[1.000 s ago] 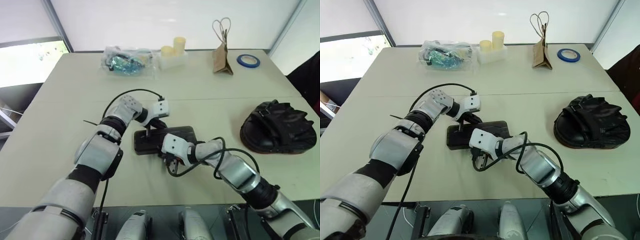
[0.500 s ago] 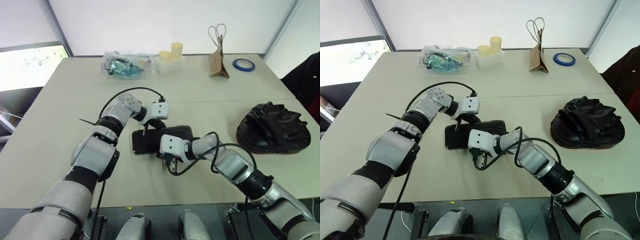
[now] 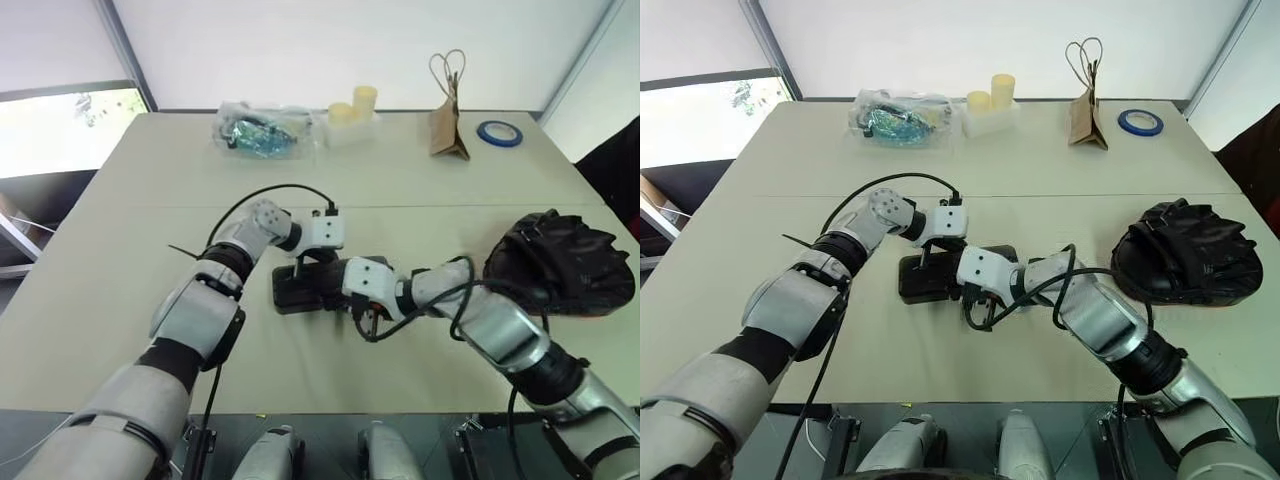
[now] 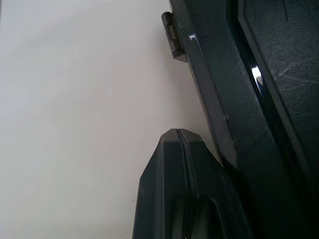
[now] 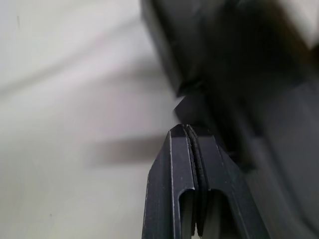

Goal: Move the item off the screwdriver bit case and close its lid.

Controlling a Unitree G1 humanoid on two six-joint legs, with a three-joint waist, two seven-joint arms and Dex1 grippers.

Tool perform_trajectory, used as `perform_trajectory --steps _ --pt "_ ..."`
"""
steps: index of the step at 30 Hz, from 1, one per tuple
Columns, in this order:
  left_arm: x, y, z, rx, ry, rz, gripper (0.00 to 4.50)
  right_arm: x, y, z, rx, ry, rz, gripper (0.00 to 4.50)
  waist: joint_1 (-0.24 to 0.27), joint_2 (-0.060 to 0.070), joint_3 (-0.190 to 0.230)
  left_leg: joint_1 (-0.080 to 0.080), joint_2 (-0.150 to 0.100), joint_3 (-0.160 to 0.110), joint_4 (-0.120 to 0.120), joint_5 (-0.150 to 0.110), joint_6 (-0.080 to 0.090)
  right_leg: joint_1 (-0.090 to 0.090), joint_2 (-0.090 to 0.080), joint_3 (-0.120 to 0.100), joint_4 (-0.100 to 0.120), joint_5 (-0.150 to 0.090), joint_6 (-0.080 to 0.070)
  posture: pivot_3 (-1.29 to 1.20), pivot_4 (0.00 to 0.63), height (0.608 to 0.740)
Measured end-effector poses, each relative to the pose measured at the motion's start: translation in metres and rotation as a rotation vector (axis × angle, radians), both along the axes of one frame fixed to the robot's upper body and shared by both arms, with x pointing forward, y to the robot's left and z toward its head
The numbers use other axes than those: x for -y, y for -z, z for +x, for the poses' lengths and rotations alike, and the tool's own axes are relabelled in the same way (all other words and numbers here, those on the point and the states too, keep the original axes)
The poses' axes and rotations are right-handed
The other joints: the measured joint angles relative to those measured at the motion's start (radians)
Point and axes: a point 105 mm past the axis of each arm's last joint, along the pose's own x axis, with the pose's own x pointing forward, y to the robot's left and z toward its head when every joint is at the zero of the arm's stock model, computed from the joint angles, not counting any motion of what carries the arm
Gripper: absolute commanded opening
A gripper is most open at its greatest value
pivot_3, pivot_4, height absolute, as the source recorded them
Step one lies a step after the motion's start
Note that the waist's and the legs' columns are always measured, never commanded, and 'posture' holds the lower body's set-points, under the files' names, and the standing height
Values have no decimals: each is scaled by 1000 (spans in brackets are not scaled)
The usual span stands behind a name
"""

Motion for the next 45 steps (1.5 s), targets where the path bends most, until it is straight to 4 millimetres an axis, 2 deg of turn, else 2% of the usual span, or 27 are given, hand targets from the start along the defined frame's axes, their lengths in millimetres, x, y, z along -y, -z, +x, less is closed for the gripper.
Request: perform_trajectory --steps 4,12,18,35,40,45 --pt "6 -3 1 24 2 -8 0 2 -3 -7 -15 6 3 55 12 0 0 0 -1 0 1 0 0 1 0 0 0 0 0 0 150 740" --pt "6 -2 -2 -42 -11 -36 0 7 6 1 -30 55 -10 55 9 0 0 0 -1 0 0 0 1 -1 0 0 0 0 0 0 150 740" --pt "2 1 -3 -64 -12 -46 0 5 28 3 -70 33 -43 55 4 0 0 0 0 0 -1 -1 1 -1 0 0 0 0 0 0 150 740" --pt "-16 7 -5 -86 -19 -35 0 -10 33 13 -78 5 -26 55 -25 -5 -6 3 4 1 -3 -1 1 0 3 0 0 0 0 0 150 740" --pt "-19 9 -7 -105 -19 -49 0 -16 37 14 -130 36 -20 55 -25 -9 -12 18 4 4 -13 -1 1 9 3 2 -3 0 0 0 150 740" --pt "-19 10 -9 -113 -14 -62 0 -19 39 13 -157 62 -20 55 -26 -8 -21 23 7 4 -16 -1 1 15 6 3 -12 0 0 0 150 740"
